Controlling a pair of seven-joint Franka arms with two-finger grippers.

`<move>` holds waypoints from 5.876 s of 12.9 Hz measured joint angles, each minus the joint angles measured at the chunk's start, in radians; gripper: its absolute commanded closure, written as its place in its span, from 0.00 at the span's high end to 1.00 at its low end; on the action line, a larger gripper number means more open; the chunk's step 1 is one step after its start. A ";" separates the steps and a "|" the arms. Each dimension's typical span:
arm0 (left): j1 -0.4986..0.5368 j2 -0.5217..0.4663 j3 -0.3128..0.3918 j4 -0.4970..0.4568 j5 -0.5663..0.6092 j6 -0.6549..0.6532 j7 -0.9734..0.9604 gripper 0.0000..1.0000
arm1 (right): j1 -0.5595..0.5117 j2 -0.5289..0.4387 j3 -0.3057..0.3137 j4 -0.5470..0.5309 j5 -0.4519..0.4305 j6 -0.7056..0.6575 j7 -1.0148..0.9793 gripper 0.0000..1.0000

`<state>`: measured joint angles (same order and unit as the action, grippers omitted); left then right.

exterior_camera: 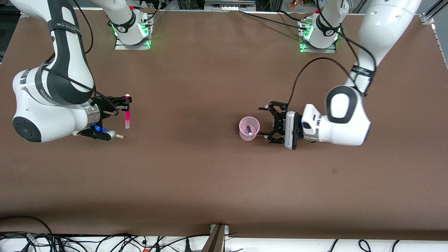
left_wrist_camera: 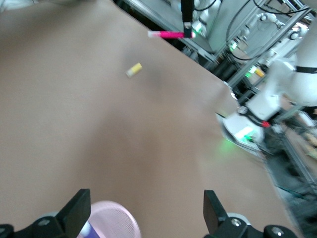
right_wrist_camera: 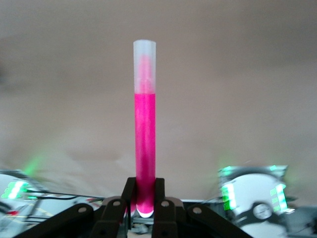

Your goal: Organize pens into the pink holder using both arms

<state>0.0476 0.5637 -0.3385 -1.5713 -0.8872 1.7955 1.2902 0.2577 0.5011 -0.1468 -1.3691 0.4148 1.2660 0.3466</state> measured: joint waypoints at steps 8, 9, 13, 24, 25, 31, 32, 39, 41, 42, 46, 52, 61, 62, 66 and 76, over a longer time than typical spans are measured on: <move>0.075 -0.035 0.009 0.311 0.509 -0.450 -0.730 1.00 | 0.105 0.100 0.030 -0.004 0.456 0.125 0.390 0.00; 0.075 -0.050 0.009 0.323 0.585 -0.463 -0.783 1.00 | 0.133 0.115 0.031 -0.004 0.504 0.171 0.430 0.00; 0.040 -0.182 0.074 0.323 0.860 -0.475 -0.965 1.00 | 0.293 0.153 0.036 -0.013 0.691 0.438 0.598 0.00; -0.047 -0.611 0.347 -0.051 0.887 -0.210 -1.406 1.00 | 0.537 0.256 0.037 -0.017 1.009 0.923 0.748 0.00; -0.048 -0.621 0.343 -0.057 0.887 -0.214 -1.409 1.00 | 0.537 0.259 0.037 -0.011 1.009 0.925 0.748 0.00; -0.044 -0.604 0.342 -0.076 0.887 -0.242 -1.419 1.00 | 0.537 0.311 0.033 0.026 1.009 0.940 0.746 0.00; -0.042 -0.604 0.344 -0.076 0.887 -0.246 -1.419 1.00 | 0.537 0.320 0.033 0.036 1.009 0.943 0.746 0.00; -0.044 -0.604 0.333 -0.076 0.887 -0.249 -1.419 1.00 | 0.537 0.353 0.032 0.078 1.009 0.950 0.741 0.99; -0.044 -0.604 0.332 -0.076 0.887 -0.249 -1.419 1.00 | 0.535 0.352 0.028 0.097 1.009 0.951 0.741 1.00; -0.044 -0.604 0.332 -0.076 0.887 -0.249 -1.419 1.00 | 0.534 0.351 0.023 0.111 1.009 0.950 0.741 1.00; -0.047 -0.604 0.330 -0.075 0.887 -0.249 -1.419 1.00 | 0.522 0.303 -0.018 0.138 0.865 0.931 0.703 1.00; -0.049 -0.604 0.328 -0.075 0.887 -0.250 -1.419 1.00 | 0.502 0.202 -0.337 0.087 0.767 0.526 0.391 1.00; -0.050 -0.604 0.326 -0.075 0.887 -0.251 -1.419 1.00 | 0.502 -0.166 -0.412 -0.048 0.106 0.312 0.052 1.00; -0.050 -0.604 0.326 -0.074 0.887 -0.251 -1.419 1.00 | 0.501 -0.234 -0.417 -0.104 0.029 0.311 -0.006 1.00; -0.050 -0.604 0.326 -0.074 0.887 -0.256 -1.419 1.00 | 0.503 -0.428 -0.413 -0.246 -0.193 0.312 -0.173 1.00; -0.050 -0.604 0.326 -0.074 0.887 -0.259 -1.419 1.00 | -0.096 -0.465 0.182 -0.259 -0.385 0.330 -0.338 1.00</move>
<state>-0.0020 -0.0403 -0.0124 -1.6456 -0.0005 1.5363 -0.1292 0.1613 0.0359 0.0354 -1.6283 0.0296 1.5960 0.0082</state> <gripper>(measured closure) 0.000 0.000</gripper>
